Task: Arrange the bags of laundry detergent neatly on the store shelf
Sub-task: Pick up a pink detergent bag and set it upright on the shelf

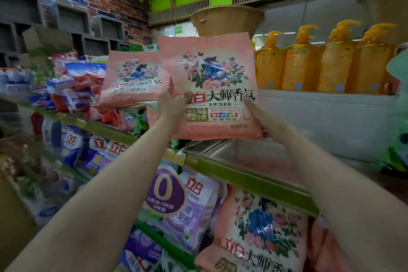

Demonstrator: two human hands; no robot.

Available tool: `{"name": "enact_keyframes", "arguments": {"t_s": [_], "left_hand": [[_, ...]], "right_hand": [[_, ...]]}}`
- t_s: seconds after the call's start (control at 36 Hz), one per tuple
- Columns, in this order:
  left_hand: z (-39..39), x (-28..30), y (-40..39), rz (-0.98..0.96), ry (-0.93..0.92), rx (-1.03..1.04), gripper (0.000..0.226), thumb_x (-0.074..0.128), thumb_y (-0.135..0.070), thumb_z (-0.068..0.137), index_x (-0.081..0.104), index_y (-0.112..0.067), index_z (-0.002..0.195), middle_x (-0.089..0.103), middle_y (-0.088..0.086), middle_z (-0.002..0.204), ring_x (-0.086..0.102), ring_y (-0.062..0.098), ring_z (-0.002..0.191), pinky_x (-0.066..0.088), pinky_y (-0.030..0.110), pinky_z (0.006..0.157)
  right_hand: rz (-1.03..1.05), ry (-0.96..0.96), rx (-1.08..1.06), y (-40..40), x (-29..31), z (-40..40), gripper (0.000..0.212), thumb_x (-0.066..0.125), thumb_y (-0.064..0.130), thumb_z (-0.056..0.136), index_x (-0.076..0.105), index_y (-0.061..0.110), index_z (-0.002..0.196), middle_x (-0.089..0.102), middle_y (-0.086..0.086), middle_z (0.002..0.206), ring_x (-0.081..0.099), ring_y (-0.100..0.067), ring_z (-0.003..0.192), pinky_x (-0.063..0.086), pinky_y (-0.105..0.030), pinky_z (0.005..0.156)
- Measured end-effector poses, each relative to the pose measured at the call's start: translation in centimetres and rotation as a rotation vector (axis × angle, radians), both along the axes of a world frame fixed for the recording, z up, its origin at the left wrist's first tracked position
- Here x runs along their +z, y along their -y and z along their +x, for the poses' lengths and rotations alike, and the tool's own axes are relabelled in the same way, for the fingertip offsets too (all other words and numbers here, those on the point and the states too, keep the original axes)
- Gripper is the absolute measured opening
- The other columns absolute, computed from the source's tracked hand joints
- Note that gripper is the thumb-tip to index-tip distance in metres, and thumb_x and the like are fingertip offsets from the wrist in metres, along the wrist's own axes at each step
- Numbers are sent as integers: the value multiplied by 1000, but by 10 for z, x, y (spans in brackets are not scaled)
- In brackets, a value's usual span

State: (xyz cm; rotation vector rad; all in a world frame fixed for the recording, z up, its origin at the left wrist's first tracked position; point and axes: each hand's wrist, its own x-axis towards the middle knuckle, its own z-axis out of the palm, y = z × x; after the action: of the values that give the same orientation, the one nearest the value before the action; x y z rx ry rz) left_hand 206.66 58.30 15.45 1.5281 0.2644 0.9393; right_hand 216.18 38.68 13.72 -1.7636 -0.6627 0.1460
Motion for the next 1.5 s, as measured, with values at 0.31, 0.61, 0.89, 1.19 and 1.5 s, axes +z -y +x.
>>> {"name": "enact_keyframes", "arguments": {"t_s": [0.31, 0.61, 0.89, 1.19, 1.5], "left_hand": [[-53, 6, -19, -121, 16, -213, 12, 69, -16, 84, 57, -15, 88, 72, 11, 86, 71, 30, 75, 58, 48, 76], [-105, 2, 1, -201, -6, -469, 15, 67, -18, 86, 57, -16, 96, 72, 6, 75, 69, 18, 57, 59, 33, 56], [-124, -12, 59, -64, -145, -646, 54, 71, -48, 77, 60, -10, 114, 71, 9, 94, 70, 21, 71, 58, 32, 64], [-118, -9, 171, 5, -92, -545, 41, 68, -59, 64, 58, -20, 72, 68, 8, 89, 66, 30, 94, 52, 46, 92], [-65, -16, 323, -69, -109, -716, 38, 71, -44, 63, 59, -15, 84, 70, 15, 99, 68, 32, 93, 53, 49, 89]], "right_hand": [[191, 87, -239, -9, 8, -72, 56, 58, 63, 80, 56, 18, 113, 66, 1, 101, 63, -18, 86, 51, -30, 76], [295, 198, -597, 17, 1, -151, 68, 62, 52, 84, 53, 3, 129, 60, -13, 122, 55, -24, 110, 42, -33, 90], [353, 193, -745, 86, 0, -216, 71, 62, 48, 86, 43, 4, 138, 49, -11, 137, 47, -24, 123, 35, -32, 99], [374, 190, -811, 184, 2, -232, 75, 64, 53, 82, 42, 11, 140, 49, -1, 137, 44, -21, 130, 33, -28, 101], [333, 226, -946, 327, -1, -224, 71, 62, 52, 83, 40, 19, 142, 44, -3, 145, 43, -26, 131, 30, -43, 110]]}}
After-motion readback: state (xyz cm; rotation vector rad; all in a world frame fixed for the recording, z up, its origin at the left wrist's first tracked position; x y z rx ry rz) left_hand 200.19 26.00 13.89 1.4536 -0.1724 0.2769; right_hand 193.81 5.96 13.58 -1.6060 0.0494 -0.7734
